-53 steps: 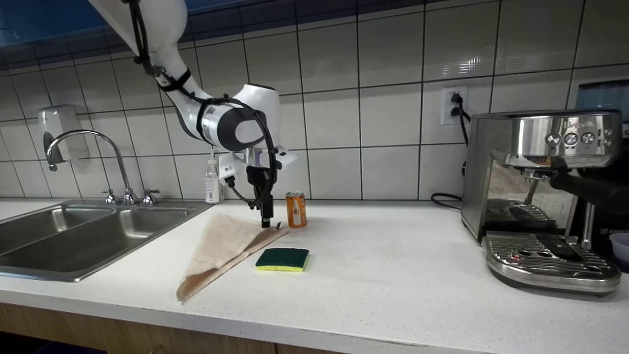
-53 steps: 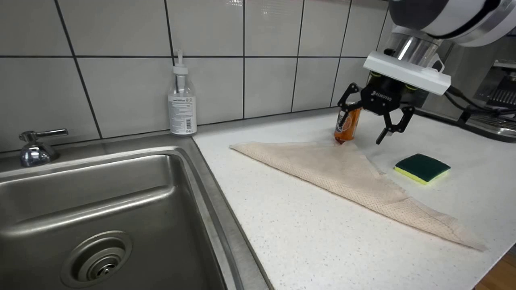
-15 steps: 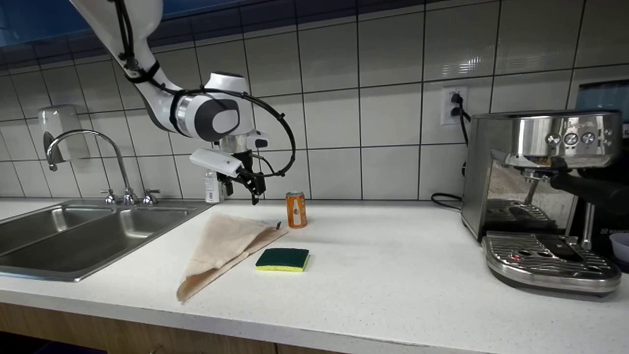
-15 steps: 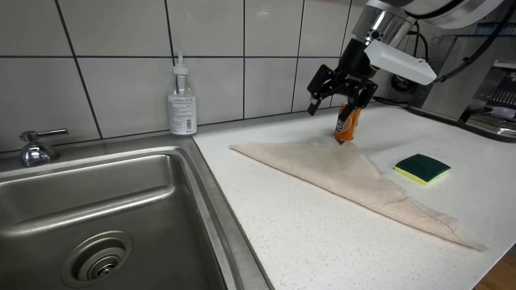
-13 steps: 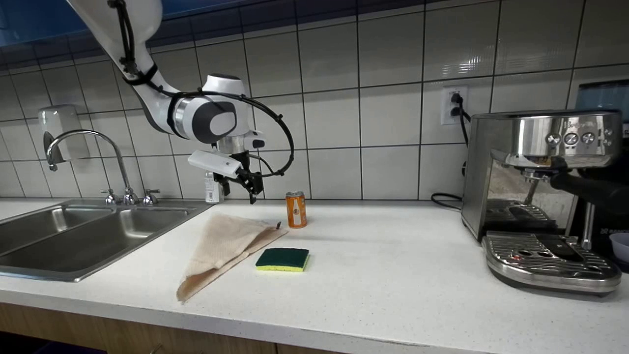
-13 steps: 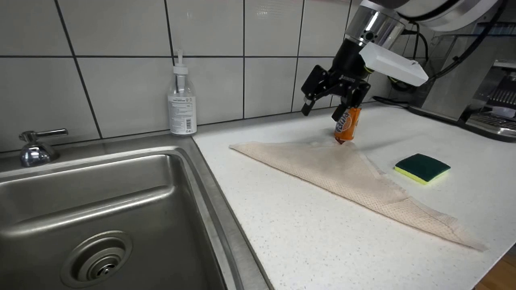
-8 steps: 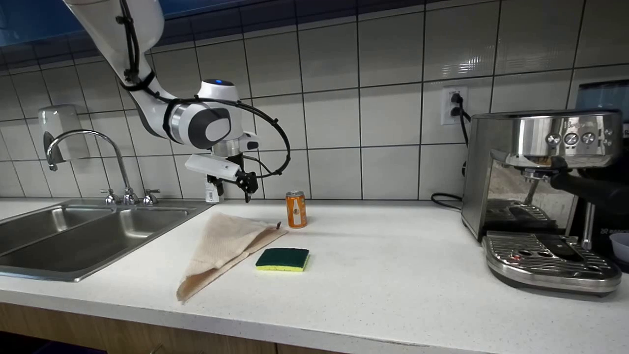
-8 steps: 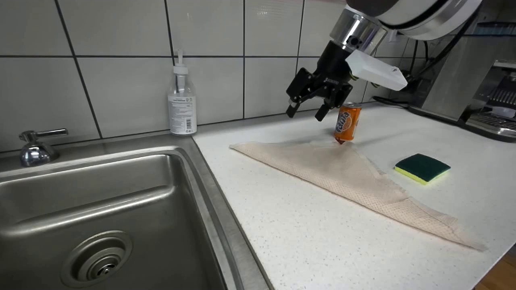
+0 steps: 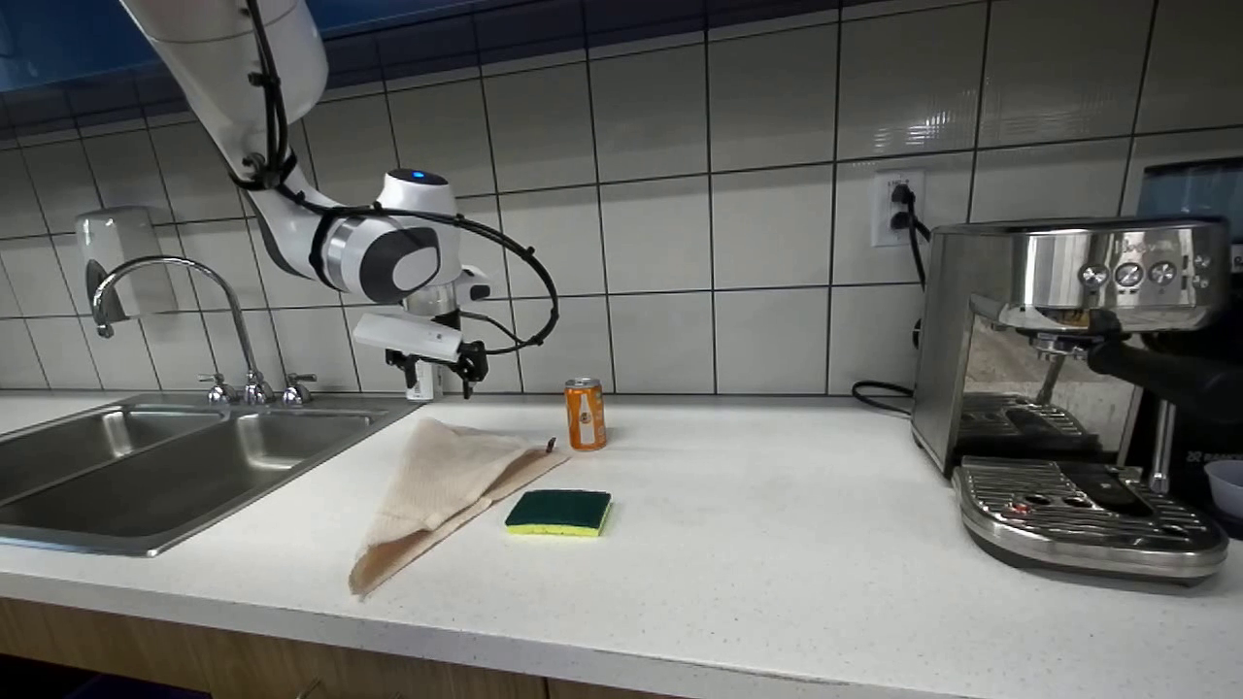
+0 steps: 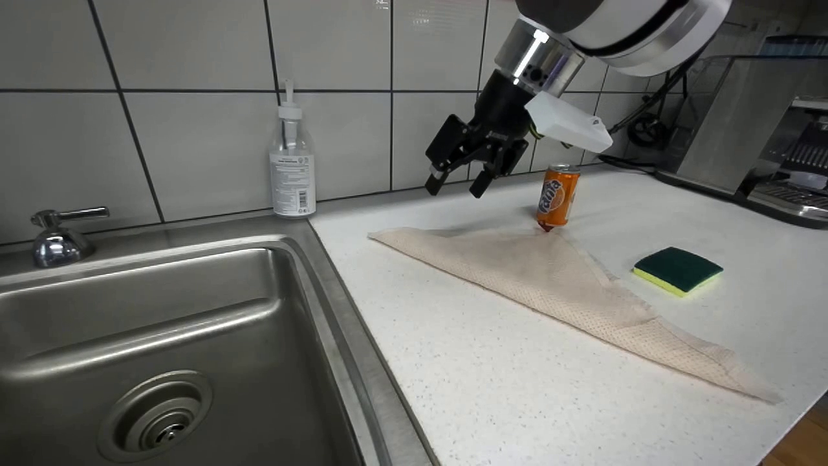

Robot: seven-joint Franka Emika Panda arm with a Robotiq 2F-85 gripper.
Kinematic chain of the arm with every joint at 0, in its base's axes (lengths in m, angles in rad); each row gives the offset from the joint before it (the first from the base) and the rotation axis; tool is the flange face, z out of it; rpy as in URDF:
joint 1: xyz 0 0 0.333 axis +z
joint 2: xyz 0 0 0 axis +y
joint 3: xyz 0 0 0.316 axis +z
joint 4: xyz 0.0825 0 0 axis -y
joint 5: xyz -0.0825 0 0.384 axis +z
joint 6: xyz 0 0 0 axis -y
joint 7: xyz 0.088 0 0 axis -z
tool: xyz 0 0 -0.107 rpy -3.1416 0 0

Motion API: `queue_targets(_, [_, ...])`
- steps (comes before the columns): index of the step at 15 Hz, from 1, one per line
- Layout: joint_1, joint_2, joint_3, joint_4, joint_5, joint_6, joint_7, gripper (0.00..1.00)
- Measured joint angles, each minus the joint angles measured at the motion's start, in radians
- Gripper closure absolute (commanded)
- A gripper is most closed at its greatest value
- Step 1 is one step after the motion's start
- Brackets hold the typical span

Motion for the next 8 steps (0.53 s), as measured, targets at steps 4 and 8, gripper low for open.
queue_targets(4, [-0.001,0.028,0.025,0.029,-0.003,0.009,-0.045,0.00])
queue_targets(8, [-0.001,0.065,0.044,0.052,-0.036,0.031,-0.073,0.00])
